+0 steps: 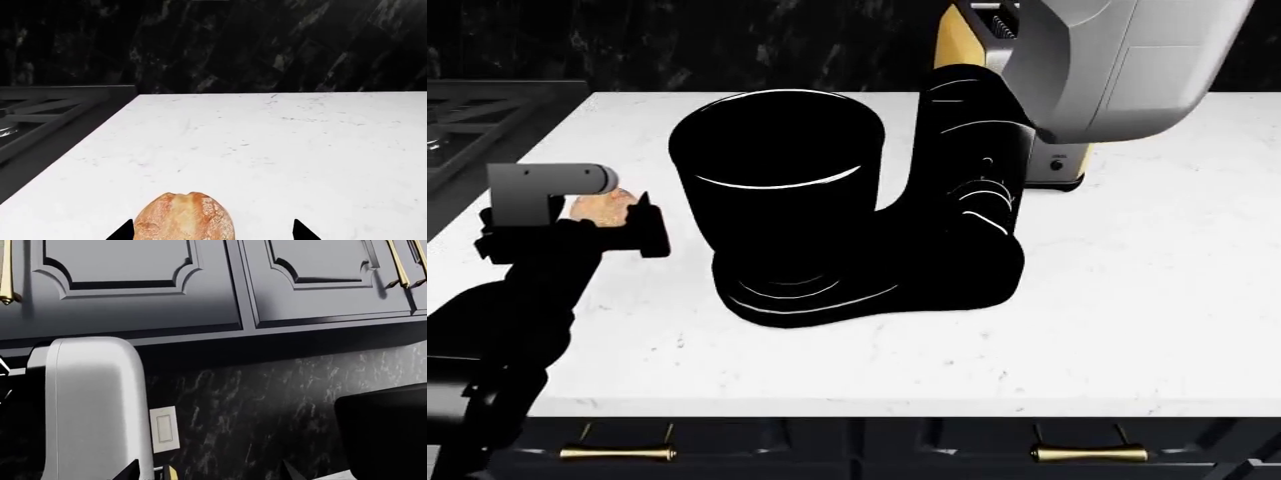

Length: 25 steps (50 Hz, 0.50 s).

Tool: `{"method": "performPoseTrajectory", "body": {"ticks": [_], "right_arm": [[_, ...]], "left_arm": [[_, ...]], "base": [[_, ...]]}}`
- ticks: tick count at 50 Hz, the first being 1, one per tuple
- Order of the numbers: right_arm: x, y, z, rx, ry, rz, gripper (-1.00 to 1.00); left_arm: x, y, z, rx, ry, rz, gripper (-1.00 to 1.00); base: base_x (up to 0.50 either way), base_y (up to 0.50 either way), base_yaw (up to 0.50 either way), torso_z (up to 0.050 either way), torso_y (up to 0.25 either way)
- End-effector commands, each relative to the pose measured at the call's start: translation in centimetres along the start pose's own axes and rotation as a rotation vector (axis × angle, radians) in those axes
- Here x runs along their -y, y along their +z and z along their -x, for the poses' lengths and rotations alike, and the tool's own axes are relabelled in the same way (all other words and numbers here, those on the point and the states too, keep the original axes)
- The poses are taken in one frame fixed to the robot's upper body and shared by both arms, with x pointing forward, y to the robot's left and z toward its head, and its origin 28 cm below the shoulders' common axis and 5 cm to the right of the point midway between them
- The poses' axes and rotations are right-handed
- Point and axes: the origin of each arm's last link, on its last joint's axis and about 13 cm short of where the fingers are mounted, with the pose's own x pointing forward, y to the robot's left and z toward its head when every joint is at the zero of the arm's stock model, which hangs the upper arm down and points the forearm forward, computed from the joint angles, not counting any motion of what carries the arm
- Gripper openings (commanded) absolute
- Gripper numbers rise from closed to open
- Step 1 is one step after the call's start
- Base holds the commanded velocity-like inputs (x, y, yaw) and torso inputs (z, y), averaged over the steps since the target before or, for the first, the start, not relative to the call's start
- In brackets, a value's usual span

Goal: Place the bread in the stand mixer bowl.

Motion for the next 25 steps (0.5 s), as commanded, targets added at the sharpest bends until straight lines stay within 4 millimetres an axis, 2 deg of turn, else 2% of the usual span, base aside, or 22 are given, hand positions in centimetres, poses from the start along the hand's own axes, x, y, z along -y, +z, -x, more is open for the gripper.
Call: {"method": "performPoseTrajectory", "body": {"ticks": [1,4,9,19,25], "right_arm": [[0.02,-0.12,0.04,-0.002,0.002,-0.003,1.00],[-0.04,-0.14,0.03,-0.002,0.004,-0.004,1.00],[-0.09,-0.15,-0.03,-0.003,0.006,-0.005,1.00],[-0.07,-0.13,-0.04,-0.003,0.009,-0.008,1.00],[-0.08,-0.25,-0.04,-0.005,0.010,-0.009,1.00]], "left_arm": [[0.07,-0.05,-0.63,0.001,0.003,-0.007,1.00],[-0.26,0.11,-0.84,0.020,0.088,-0.043,1.00],[-0.44,0.18,-0.84,0.027,0.121,-0.054,1.00],[-0.05,0.03,-0.87,0.027,0.081,-0.052,1.00],[0.23,0.19,-1.59,0.033,0.064,-0.043,1.00]], "base": [[0.00,0.00,0.00,0.000,0.000],[0.00,0.00,0.00,0.000,0.000],[0.00,0.00,0.00,0.000,0.000],[0.00,0.00,0.00,0.000,0.000],[0.00,0.00,0.00,0.000,0.000]]}}
